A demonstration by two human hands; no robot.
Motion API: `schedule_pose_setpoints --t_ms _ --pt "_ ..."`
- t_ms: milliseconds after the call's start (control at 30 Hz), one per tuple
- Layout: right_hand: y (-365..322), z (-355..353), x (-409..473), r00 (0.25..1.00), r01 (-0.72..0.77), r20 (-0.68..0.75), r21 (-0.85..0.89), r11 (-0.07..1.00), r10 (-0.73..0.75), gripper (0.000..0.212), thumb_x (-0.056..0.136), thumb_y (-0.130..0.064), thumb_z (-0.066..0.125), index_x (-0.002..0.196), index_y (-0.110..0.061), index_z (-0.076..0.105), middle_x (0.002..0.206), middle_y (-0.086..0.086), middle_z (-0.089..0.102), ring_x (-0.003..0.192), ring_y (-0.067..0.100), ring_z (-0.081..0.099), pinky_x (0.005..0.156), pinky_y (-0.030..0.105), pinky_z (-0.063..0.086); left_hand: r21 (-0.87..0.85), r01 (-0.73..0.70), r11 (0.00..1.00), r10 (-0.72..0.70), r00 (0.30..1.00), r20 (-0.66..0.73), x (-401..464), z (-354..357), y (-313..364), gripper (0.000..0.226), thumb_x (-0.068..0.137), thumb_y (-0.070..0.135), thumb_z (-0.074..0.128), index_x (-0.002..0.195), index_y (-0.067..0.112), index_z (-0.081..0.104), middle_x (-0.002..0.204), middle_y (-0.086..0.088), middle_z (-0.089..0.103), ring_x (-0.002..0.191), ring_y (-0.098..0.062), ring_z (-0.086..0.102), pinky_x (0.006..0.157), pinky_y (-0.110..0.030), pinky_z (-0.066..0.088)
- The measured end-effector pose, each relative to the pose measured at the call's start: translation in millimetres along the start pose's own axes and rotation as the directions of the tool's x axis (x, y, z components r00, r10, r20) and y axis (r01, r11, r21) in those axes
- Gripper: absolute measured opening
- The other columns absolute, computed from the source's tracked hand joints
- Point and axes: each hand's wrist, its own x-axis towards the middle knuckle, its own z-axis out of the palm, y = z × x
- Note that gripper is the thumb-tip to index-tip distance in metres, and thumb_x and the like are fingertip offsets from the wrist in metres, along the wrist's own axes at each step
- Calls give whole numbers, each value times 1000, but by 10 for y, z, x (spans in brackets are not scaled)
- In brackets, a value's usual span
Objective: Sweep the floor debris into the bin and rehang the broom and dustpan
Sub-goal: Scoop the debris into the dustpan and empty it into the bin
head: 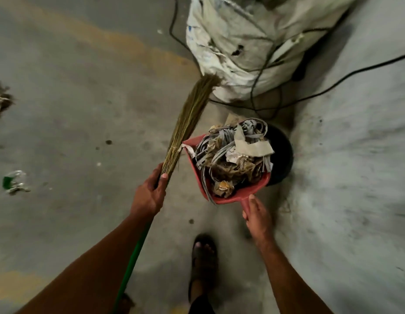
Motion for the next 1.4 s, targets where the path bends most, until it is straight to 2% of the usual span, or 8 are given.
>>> schedule_pose_setpoints --t_ms 133,267,367,467,667,1067,1300,1400 --pt "199 -508 207 998 -59 -8 -21 998 59 53 97 -78 35 98 -37 69 65 -5 60 60 17 54 63 35 39 38 -29 999 27 998 52 -5 554 321 58 103 66 42 158 50 33 123 -20 70 78 -25 69 63 -38 59" --pt "184 -832 383 995 -101 21 16 995 101 49 110 -55 36 96 -19 67 64 0 53 52 15 46 48 24 34 40 3 999 -6 997 74 -39 872 525 55 106 56 45 159 44 35 101 -15 72 63 -18 60 55 -38 55" --pt "133 -1025 560 982 -172 78 -3 985 171 46 112 -51 34 102 -20 66 66 4 52 44 12 40 40 21 30 67 5 998 -12 995 94 -56 997 581 55 107 54 44 160 43 34 109 -15 71 64 -16 60 51 -32 53" --pt "47 -1149 751 952 -270 150 -11 963 268 50 110 -56 35 109 -19 69 64 3 53 39 12 36 38 19 26 101 23 995 -33 994 104 -40 1045 603 55 107 53 44 160 43 34 117 -18 70 62 -17 60 47 -27 50" --pt "-351 -1506 1030 904 -304 285 -100 947 320 57 110 -56 36 105 -15 75 68 1 58 43 10 41 37 21 29 44 42 998 -48 989 138 -4 999 636 54 106 55 46 158 44 37 84 -10 65 61 -20 56 52 -37 52" --pt "-917 -2016 1239 787 -452 368 -204 868 496 57 113 -45 39 115 1 73 68 -2 62 40 5 40 34 18 30 96 43 994 -63 974 218 118 895 797 52 106 54 47 156 47 38 90 -15 66 61 -18 57 49 -29 50" --pt "-1029 -2041 981 840 -418 273 -228 880 469 55 113 -39 42 114 7 71 75 7 62 41 8 44 34 20 35 234 -69 970 5 964 266 194 752 716 53 105 57 48 156 46 40 115 -22 71 84 -33 73 68 -42 61" --pt "-1144 -2006 833 882 -343 227 -295 892 414 52 112 -36 47 98 6 75 61 7 63 41 10 46 35 20 37 276 -80 958 4 965 264 219 721 700 53 105 55 48 157 44 41 116 -22 72 89 -33 74 75 -45 62"
